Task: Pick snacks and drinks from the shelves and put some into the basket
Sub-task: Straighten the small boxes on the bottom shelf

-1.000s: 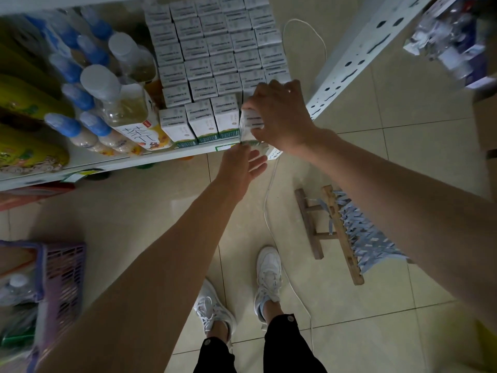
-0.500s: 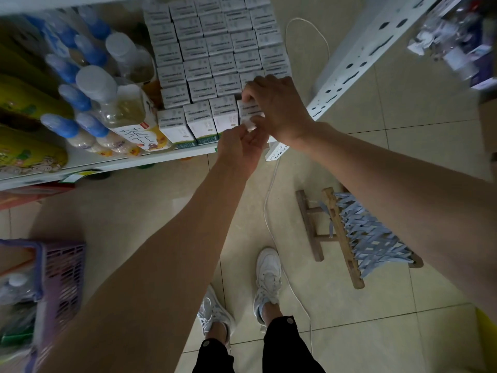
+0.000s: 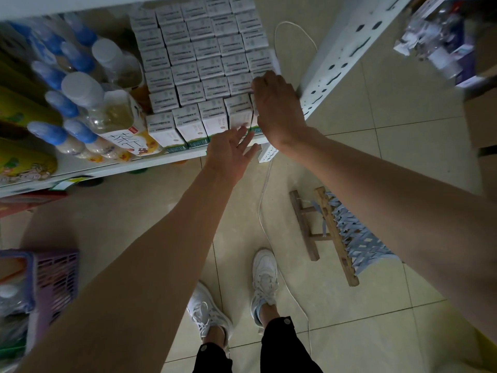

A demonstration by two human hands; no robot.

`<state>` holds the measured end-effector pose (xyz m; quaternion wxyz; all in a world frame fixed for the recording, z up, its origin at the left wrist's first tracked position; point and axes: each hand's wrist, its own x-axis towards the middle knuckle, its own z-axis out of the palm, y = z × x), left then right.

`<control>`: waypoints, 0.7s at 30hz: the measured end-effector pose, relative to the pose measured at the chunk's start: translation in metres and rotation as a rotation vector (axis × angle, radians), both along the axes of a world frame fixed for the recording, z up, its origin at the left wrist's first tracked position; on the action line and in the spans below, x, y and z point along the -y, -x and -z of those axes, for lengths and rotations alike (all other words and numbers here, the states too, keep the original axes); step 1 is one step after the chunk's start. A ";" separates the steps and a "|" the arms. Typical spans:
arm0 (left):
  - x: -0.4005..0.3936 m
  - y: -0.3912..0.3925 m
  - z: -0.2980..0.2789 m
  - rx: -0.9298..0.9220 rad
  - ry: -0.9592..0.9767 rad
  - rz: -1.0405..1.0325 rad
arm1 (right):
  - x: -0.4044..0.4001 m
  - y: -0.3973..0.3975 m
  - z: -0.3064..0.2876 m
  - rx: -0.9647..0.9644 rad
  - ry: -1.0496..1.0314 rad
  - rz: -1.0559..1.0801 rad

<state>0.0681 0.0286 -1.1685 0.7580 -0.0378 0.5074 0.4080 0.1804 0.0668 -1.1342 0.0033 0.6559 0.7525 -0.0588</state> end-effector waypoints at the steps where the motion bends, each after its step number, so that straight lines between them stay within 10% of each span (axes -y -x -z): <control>1: 0.000 0.002 -0.001 0.000 -0.008 0.017 | 0.000 0.000 -0.002 0.021 -0.002 -0.003; 12: 0.010 0.006 -0.002 -0.122 -0.029 0.222 | 0.023 -0.001 -0.015 0.098 0.024 -0.104; 21: 0.054 0.029 0.015 -0.440 -0.196 0.680 | 0.092 -0.001 -0.028 -0.400 0.296 0.016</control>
